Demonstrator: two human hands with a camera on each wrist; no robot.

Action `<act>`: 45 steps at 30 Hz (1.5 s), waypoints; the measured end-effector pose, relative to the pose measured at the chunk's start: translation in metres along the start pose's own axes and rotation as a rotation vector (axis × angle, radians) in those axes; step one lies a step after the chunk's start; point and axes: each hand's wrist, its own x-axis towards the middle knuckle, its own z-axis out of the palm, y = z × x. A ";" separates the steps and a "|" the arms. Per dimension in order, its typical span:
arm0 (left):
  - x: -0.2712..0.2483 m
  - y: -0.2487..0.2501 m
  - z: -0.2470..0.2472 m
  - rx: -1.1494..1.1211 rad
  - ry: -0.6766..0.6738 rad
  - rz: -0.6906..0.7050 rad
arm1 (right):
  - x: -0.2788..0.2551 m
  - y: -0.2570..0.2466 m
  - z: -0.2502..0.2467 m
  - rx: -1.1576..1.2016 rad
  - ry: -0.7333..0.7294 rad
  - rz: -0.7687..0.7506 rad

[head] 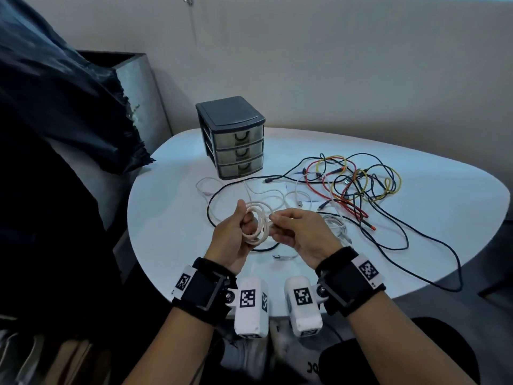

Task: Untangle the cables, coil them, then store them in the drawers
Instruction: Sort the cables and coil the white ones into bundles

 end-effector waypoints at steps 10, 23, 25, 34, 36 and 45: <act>0.000 -0.006 0.004 0.540 0.051 0.339 | -0.010 0.016 0.009 0.207 -0.065 0.126; 0.009 -0.008 0.006 0.948 0.056 0.591 | -0.023 -0.002 0.006 0.019 -0.095 0.084; 0.007 -0.008 0.006 0.910 0.027 0.571 | -0.025 -0.001 0.007 -0.095 -0.080 0.046; -0.003 0.014 0.001 0.802 -0.092 0.690 | -0.028 -0.012 0.007 0.024 -0.292 0.015; -0.006 0.017 -0.002 0.854 -0.110 0.743 | -0.027 -0.014 0.006 0.018 -0.306 0.003; 0.008 0.005 -0.006 1.054 0.031 0.850 | -0.020 -0.006 0.015 -0.749 0.110 -0.288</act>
